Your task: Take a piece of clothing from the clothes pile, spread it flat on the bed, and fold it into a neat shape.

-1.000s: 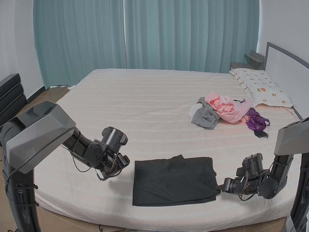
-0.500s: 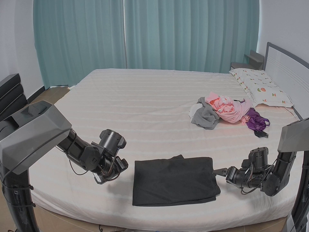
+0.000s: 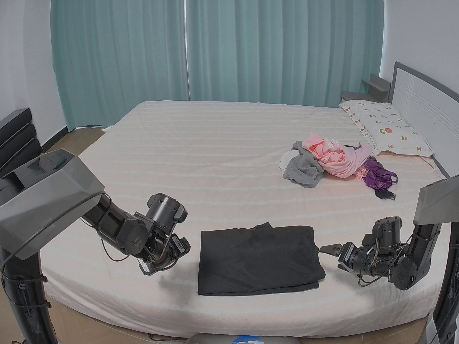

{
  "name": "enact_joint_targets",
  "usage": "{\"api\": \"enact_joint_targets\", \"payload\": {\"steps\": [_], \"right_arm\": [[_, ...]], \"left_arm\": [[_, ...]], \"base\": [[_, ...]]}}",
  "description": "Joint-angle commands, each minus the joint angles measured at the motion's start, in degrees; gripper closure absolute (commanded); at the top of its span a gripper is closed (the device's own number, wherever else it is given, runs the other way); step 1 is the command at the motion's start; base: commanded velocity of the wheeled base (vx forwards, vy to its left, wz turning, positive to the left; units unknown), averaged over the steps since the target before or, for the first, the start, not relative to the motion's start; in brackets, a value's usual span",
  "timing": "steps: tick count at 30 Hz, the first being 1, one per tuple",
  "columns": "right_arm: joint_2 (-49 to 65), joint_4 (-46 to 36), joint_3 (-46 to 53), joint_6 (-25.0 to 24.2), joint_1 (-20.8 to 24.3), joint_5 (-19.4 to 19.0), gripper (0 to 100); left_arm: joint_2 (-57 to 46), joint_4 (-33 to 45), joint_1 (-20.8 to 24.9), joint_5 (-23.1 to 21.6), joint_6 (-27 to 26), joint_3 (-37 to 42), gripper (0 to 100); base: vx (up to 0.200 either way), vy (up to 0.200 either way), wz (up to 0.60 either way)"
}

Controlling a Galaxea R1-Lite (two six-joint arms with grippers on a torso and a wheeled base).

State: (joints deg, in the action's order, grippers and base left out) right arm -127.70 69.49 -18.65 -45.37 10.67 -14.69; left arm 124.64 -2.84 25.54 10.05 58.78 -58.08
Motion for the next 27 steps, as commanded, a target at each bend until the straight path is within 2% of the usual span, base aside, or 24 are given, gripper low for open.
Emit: {"api": "enact_joint_targets", "payload": {"steps": [1, 3, 12, 16, 20, 27], "right_arm": [[-0.5, 0.9, -0.2, -0.4, -0.3, 0.0, 0], [-0.7, 2.1, 0.1, -0.4, -0.7, 0.0, 0], [-2.2, 7.1, 1.5, -0.3, -0.9, 0.2, 0], [-2.8, 7.6, 1.6, -0.3, -0.9, 0.2, 0], [-2.9, 8.0, 1.8, -0.3, -1.2, 0.1, 0], [-3.0, 8.0, 1.8, -0.4, -1.4, 0.1, 0]], "left_arm": [[0.3, -0.1, 0.4, -0.1, -0.2, -0.5, 0], [0.3, -0.1, 0.9, -1.0, -0.2, -1.2, 0], [0.4, -0.1, 2.2, -2.8, -0.2, -2.8, 0], [0.3, -0.1, 2.4, -6.5, -0.5, -2.9, 0], [1.6, -2.0, 2.3, -7.2, -1.5, -3.5, 0], [8.4, -13.4, 1.2, -6.7, -13.8, -2.2, 0]], "base": [[0.000, 0.000, 0.00], [0.000, 0.000, 0.00], [0.000, -0.200, 0.00], [0.000, 0.000, 0.00], [0.000, 0.000, 0.00], [0.000, 0.000, 0.00]]}}
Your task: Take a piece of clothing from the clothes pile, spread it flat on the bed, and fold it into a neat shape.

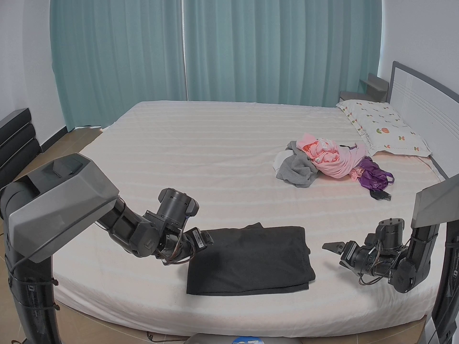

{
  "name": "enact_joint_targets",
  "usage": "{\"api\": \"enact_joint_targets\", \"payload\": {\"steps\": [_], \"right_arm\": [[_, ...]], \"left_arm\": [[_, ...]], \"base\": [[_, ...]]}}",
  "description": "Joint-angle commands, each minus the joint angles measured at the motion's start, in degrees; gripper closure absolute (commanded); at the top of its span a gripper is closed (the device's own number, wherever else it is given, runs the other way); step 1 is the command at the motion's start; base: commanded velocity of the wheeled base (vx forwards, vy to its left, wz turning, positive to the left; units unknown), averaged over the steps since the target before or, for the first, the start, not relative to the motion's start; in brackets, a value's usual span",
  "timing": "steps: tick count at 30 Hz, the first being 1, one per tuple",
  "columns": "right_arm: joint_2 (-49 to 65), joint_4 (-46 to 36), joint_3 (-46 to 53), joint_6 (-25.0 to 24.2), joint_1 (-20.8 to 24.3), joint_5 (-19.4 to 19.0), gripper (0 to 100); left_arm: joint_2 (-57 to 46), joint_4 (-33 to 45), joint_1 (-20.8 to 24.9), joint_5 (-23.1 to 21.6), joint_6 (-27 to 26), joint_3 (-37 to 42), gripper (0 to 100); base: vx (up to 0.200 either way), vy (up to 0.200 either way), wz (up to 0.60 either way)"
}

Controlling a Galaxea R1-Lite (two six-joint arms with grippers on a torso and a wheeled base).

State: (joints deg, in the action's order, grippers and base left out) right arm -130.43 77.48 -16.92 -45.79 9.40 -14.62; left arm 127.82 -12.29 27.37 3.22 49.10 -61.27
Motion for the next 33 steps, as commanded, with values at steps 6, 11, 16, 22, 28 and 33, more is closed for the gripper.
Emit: {"api": "enact_joint_targets", "payload": {"steps": [6, 11, 16, 22, 28, 33], "right_arm": [[-0.3, -0.1, 0.0, 0.0, -0.1, -0.1, 0], [-0.4, -0.1, 0.0, 0.0, 0.0, -0.1, 0], [-0.9, 0.0, 0.0, 0.1, 0.1, -0.1, 0], [-1.0, 0.0, 0.0, 0.1, 0.1, -0.1, 0], [-1.1, 0.0, 0.1, 0.1, 0.1, -0.1, 0], [-1.1, -0.1, 0.1, 0.0, 0.1, -0.1, 0]], "left_arm": [[8.1, -7.7, -0.1, 0.1, -8.8, 0.3, 0], [9.3, -8.7, -0.1, 0.1, -9.4, -0.6, 0], [9.8, -8.5, -0.3, -0.1, -8.8, -2.4, 0], [10.8, -8.3, 0.0, 0.3, -9.2, -3.0, 100], [10.8, -8.5, 0.0, 0.4, -8.9, -3.0, 100], [10.7, -8.8, 0.0, 0.4, -8.8, -3.2, 100]], "base": [[0.000, 0.000, 0.00], [0.000, 0.000, 0.00], [0.000, 0.000, 0.00], [0.000, 0.000, 0.00], [0.000, 0.000, 0.00], [0.000, 0.000, 0.00]]}}
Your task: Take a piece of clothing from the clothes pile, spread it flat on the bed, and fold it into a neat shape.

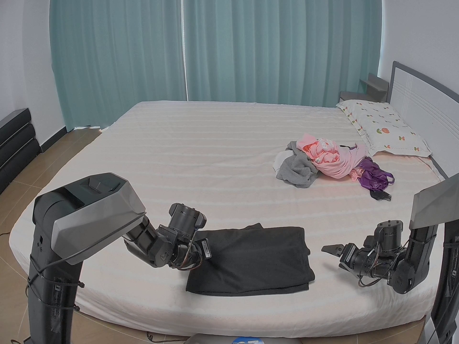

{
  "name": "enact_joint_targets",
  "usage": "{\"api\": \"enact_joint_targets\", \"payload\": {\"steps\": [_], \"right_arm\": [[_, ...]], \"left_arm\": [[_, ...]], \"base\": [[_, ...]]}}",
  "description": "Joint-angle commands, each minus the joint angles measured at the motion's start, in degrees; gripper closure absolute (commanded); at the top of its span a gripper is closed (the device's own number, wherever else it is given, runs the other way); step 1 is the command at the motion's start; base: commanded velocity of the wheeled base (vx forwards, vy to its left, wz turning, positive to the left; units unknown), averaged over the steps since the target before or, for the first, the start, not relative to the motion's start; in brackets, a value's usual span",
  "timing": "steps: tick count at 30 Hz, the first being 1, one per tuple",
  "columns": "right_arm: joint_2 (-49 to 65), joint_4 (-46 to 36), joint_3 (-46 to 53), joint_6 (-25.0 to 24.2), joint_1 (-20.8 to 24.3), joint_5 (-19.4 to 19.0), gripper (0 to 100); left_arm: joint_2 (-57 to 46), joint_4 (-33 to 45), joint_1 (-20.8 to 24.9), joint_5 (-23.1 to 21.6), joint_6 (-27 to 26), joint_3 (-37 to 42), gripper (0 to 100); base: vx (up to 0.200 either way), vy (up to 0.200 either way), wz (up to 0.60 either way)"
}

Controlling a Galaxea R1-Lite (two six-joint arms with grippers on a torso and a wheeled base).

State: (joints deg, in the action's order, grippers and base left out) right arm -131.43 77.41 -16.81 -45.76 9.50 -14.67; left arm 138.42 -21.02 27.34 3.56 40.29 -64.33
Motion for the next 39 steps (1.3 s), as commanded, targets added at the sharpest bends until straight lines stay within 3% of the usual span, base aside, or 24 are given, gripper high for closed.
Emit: {"api": "enact_joint_targets", "payload": {"steps": [1, 21, 39], "right_arm": [[-0.1, 0.0, 0.1, 0.0, 0.0, 0.0, 0], [-0.7, 0.0, 0.4, -0.1, 0.0, -0.2, 0], [-1.0, 0.0, 0.4, -0.2, 0.3, -0.2, 0]], "left_arm": [[0.1, -0.2, -0.1, 0.1, 0.3, 0.1, 100], [-0.2, 0.1, 0.0, 0.1, 2.1, -0.2, 100], [-3.8, 0.6, -1.7, 0.5, 3.6, 1.7, 100]], "base": [[0.000, 0.000, 0.00], [0.000, 0.000, 0.00], [0.000, 0.200, 0.00]]}}
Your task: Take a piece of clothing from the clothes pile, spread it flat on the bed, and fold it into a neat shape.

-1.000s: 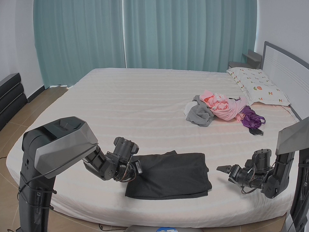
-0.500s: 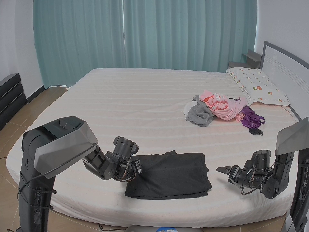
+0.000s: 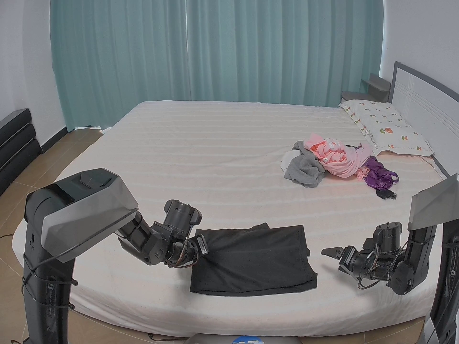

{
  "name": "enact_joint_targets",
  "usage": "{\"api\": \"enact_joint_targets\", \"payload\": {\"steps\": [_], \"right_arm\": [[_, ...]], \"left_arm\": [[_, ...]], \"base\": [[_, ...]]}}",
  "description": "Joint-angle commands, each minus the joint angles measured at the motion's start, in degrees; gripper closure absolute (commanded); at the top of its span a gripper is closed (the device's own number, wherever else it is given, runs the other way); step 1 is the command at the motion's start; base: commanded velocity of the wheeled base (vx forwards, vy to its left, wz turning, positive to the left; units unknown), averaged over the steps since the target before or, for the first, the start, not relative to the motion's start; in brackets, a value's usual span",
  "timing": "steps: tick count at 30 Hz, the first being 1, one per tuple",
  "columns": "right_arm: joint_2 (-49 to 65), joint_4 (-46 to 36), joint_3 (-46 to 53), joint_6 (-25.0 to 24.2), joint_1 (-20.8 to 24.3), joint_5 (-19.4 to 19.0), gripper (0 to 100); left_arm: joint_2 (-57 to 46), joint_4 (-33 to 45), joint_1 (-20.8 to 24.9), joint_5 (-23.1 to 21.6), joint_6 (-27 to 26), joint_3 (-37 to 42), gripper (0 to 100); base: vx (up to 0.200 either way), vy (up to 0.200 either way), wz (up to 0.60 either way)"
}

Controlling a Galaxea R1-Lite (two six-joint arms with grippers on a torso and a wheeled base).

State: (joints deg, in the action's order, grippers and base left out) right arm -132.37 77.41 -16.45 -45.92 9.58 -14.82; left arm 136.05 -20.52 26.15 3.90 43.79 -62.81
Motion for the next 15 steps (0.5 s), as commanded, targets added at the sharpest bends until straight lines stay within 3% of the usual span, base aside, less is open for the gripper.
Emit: {"api": "enact_joint_targets", "payload": {"steps": [1, 15], "right_arm": [[-0.1, 0.0, 0.0, 0.0, 0.2, 0.0, 0], [-0.3, 0.0, 0.0, 0.0, 0.2, 0.1, 0]], "left_arm": [[-1.6, 0.1, -0.7, 0.1, 0.1, 0.1, 100], [-1.7, 0.0, -2.2, 0.1, 0.1, 1.5, 100]], "base": [[0.000, 0.200, 0.00], [0.000, 0.200, 0.00]]}}
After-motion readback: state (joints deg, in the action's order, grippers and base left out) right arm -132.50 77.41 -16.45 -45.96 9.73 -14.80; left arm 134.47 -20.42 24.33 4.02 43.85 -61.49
